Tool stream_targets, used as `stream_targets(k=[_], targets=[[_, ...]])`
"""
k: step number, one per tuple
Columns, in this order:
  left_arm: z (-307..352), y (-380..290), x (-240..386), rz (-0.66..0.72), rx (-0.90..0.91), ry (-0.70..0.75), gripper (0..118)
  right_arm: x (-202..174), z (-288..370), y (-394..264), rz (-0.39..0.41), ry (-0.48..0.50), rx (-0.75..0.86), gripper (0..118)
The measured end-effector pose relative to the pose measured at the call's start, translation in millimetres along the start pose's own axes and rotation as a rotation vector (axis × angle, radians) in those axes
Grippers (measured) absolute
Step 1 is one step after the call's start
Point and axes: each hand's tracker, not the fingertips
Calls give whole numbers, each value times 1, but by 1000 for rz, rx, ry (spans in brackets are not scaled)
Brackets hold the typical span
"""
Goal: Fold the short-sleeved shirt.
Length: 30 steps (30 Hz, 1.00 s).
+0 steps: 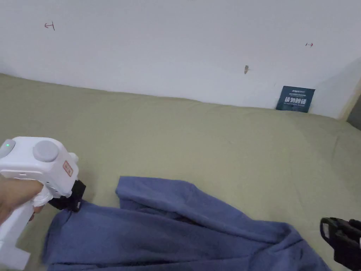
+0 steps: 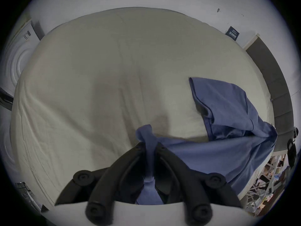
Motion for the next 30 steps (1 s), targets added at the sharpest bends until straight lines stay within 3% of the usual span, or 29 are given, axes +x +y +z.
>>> stream_targets(k=[1,2,6,9,11,15,16,18,19,20,21,30], targets=[[-1,-1,0,-2,-2,1,12,0,-11,10,-5,39,-74,88],[-1,-2,1,-5,-3,1,12,0,-25,18,-4,62,-149,106],[-5,-4,0,-2,-5,-8,12,-4,-80,29,4,100,-335,110],[-5,-5,0,0,-3,-12,12,-4,-118,32,-21,60,-469,110],[-5,-5,1,-8,-3,-10,12,1,-141,35,-84,45,-552,110],[-6,-6,1,-4,-2,-9,12,9,-170,33,-204,-75,-716,109],[-7,-6,1,-4,-1,-10,12,13,-177,31,-212,-85,-735,106],[-8,-6,-1,1,2,-15,12,15,-180,31,-202,-63,-741,80],[-7,-6,-2,5,4,-19,12,15,-180,31,-207,-65,-745,59],[-7,-7,-2,9,7,-22,12,13,-172,30,-219,-69,-740,28],[-6,-7,-4,11,11,-26,12,13,-171,30,-227,-71,-734,11],[18,-18,-9,-33,80,-76,12,2,-146,44,-174,-55,-675,10]])
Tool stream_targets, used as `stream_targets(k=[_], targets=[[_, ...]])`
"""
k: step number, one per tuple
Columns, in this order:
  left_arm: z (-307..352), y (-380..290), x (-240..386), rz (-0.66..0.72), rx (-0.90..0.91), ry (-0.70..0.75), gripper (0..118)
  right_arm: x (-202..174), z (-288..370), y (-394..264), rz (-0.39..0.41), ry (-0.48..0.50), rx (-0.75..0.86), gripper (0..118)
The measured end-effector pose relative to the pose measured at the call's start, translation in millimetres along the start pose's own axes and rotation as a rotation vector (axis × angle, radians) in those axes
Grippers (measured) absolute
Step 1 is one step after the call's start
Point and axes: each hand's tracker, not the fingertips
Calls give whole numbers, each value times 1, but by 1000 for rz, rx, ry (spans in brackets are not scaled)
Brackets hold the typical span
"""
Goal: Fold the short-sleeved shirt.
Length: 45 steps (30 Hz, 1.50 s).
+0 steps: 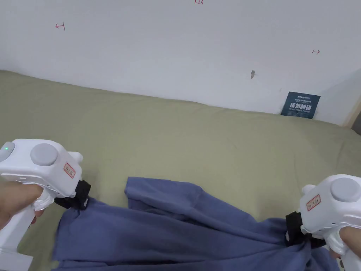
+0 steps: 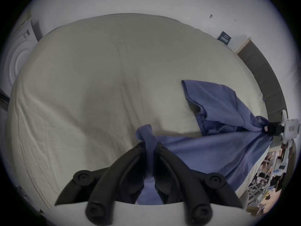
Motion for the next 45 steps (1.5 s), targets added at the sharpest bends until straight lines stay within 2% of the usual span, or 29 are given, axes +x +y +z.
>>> stream_targets(k=[5,15,19,22,27,30,36,45], targets=[[33,8,-5,28,77,-29,12,-2,17,15,6,41,56,10],[117,43,-3,-22,292,-37,11,-16,83,51,57,114,269,10],[148,53,0,-104,435,-38,12,-21,95,75,73,156,342,10],[167,64,-3,-45,468,-55,12,-25,108,92,90,158,383,10],[196,79,-7,-34,549,2,12,-27,133,111,57,205,508,10],[213,84,-8,1,581,-3,12,-32,145,123,45,194,570,10],[239,100,-12,25,667,51,12,-48,171,144,73,161,681,10],[268,123,-7,44,787,85,11,-49,181,195,35,184,828,10]])
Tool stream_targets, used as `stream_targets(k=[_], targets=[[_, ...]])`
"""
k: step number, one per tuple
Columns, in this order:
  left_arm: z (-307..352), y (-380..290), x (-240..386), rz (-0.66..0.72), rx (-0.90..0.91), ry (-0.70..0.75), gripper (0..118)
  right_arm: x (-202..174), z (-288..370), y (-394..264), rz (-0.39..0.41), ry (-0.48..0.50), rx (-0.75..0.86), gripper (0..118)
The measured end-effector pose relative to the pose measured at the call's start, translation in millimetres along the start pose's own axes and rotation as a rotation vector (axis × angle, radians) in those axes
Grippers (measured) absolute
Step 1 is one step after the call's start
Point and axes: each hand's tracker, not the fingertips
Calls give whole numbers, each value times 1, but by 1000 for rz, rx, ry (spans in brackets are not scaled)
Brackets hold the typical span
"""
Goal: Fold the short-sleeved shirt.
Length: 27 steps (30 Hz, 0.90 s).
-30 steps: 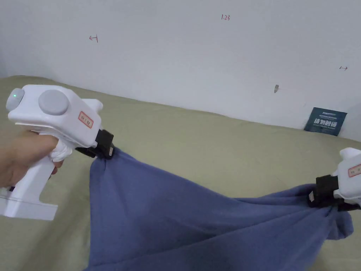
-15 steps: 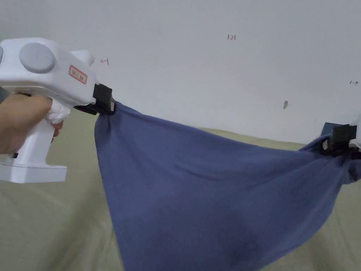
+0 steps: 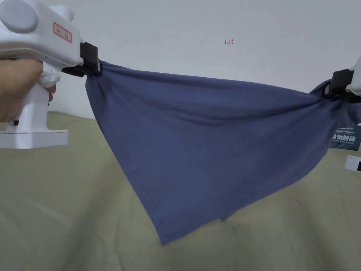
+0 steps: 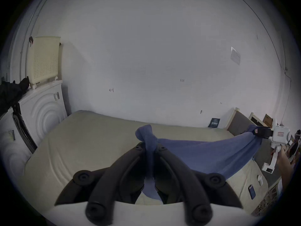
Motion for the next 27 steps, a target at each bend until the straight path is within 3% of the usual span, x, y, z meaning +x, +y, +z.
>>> stream_targets(k=[9,17,21,27], targets=[[-27,-5,12,-5,27,53,11,7,-28,-3,-17,-2,7,10],[-38,-62,10,1,-55,-20,11,23,-18,-52,-6,-22,-13,10],[-33,-92,4,8,-93,-27,11,38,-2,-83,-46,-4,-46,10],[-21,-134,-2,14,-146,-67,11,56,14,-130,17,-6,-105,10]])
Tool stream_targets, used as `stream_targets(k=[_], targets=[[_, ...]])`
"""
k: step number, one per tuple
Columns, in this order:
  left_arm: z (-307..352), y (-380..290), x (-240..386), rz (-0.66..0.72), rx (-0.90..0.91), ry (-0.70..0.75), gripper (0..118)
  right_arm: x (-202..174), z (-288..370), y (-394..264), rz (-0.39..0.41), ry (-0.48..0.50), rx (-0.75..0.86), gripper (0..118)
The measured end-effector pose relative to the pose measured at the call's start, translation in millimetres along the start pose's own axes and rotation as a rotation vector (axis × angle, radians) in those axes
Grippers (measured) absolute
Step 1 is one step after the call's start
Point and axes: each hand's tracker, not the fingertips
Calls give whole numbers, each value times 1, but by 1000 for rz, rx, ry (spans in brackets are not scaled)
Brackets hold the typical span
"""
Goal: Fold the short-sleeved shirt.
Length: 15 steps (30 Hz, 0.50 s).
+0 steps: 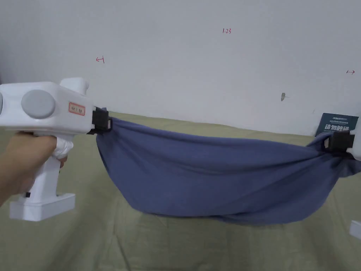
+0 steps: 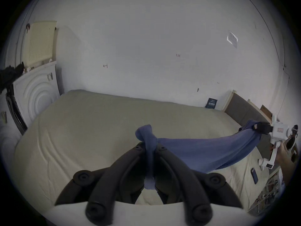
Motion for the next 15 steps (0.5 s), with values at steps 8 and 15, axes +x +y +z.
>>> stream_targets(k=[8,15], targets=[[32,-58,3,6,-46,-36,11,17,22,-67,27,27,-51,10],[53,-116,-7,47,-113,-36,11,25,49,-126,-11,16,-119,10]])
